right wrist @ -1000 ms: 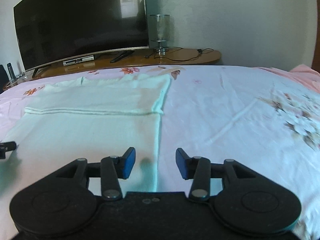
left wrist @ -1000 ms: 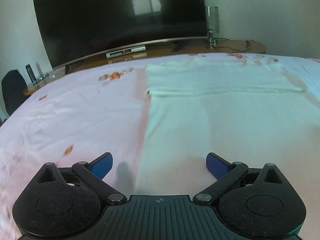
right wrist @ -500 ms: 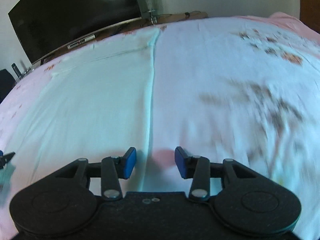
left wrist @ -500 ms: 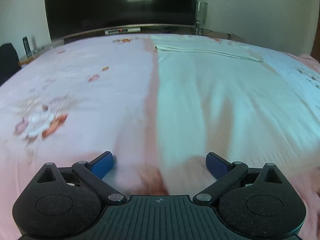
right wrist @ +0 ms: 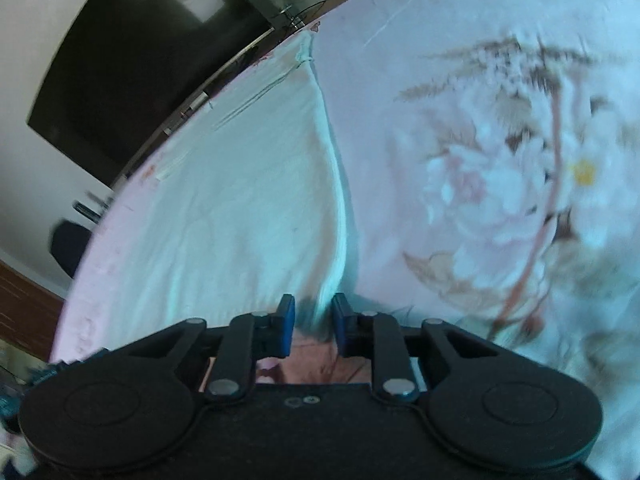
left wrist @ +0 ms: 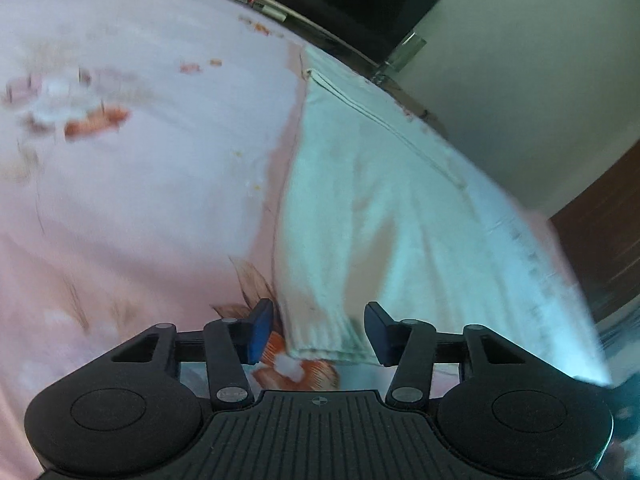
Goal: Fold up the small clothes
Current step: 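Move both open tools down to the sweater hem, then close the right tool on the sweater hem while the left tool closes beside it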
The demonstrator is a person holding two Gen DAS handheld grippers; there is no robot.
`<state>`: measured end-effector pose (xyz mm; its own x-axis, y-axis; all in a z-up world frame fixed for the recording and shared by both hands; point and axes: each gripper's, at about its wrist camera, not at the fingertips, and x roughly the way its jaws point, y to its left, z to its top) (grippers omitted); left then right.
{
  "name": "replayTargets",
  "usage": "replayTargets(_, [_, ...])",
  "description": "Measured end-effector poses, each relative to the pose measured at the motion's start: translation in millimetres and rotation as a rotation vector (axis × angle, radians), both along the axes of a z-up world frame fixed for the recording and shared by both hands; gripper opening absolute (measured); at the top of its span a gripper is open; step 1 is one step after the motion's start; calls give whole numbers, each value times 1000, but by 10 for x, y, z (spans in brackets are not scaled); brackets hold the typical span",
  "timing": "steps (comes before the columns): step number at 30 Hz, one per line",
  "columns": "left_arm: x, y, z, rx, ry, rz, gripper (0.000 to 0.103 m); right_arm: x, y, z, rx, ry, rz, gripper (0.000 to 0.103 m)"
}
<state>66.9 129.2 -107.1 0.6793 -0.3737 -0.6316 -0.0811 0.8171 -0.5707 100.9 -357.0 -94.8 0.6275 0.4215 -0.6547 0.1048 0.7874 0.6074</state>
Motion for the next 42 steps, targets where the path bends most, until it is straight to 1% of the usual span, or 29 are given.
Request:
replayTargets(1, [3,16,-26,-19,3,6,50,4,-26,-35,31,4,-9,20])
replayTargets(3, [37,8,-54,-41,4,-5,50,36,-69,-91,67,13,-25,13])
replayTargets(6, [106,-30,-106,-75,4,0,49,123,-103,-151,117,19,-36,9])
replayTargets(7, [136,-43,-123,-84,7,4,42,169,-110,-165,129,23,-38,8])
replayTargets(8, [172,-55,-148,-89,17,8,38,217,-115,-171,143,23,-38,8])
replayTargets(10, [222,-56,-182,-108,16,16,36,282,-104,-180,156,25,-31,8])
replayTargets(12, [263,-51,-191,-120,16,24,30,373,-76,-185,153,28,-23,8])
replayTargets(13, [278,-46,-201,-123,20,29,20,392,-65,-182,149,29,-18,8])
replayTargets(14, [285,-33,-216,-121,25,34,4,416,-52,-167,141,30,-12,8])
replayTargets(15, [272,-19,-227,-120,28,40,4,425,-44,-154,128,28,-5,8])
replayTargets(17, [203,28,-194,-144,-9,52,4,424,-22,-77,93,15,16,7])
replayTargets(18, [155,39,-157,-142,-35,51,4,410,-16,-23,84,1,27,7])
replayTargets(19, [121,42,-133,-131,-47,47,4,378,-13,29,79,-16,38,7])
replayTargets(21, [88,38,-171,-97,-25,44,4,277,-43,117,65,-45,43,7])
replayTargets(22, [89,40,-232,-87,-5,44,4,233,-68,98,65,-41,40,7])
replayTargets(24, [66,80,-304,-130,-16,66,4,225,-96,-64,47,21,36,5])
replayTargets(25, [61,80,-295,-132,-14,71,4,229,-123,-151,73,31,24,5])
replayTargets(26, [62,63,-269,-118,-14,72,4,217,-168,-195,126,28,-1,5])
replayTargets(27, [61,50,-248,-105,-16,71,4,218,-170,-191,139,27,-11,5])
replayTargets(30, [96,67,-171,-106,-30,79,4,239,-121,-105,108,-5,-1,5])
replayTargets(32, [130,79,-50,-108,-52,79,4,262,-120,4,109,-46,-9,5])
replayTargets(34, [204,59,127,-72,-92,68,4,323,-91,135,96,-89,-8,5])
replayTargets(37, [403,54,390,-34,-147,72,4,410,-41,432,41,-163,12,5])
replayTargets(42, [897,77,773,10,-220,79,4,841,101,924,-38,-266,39,5])
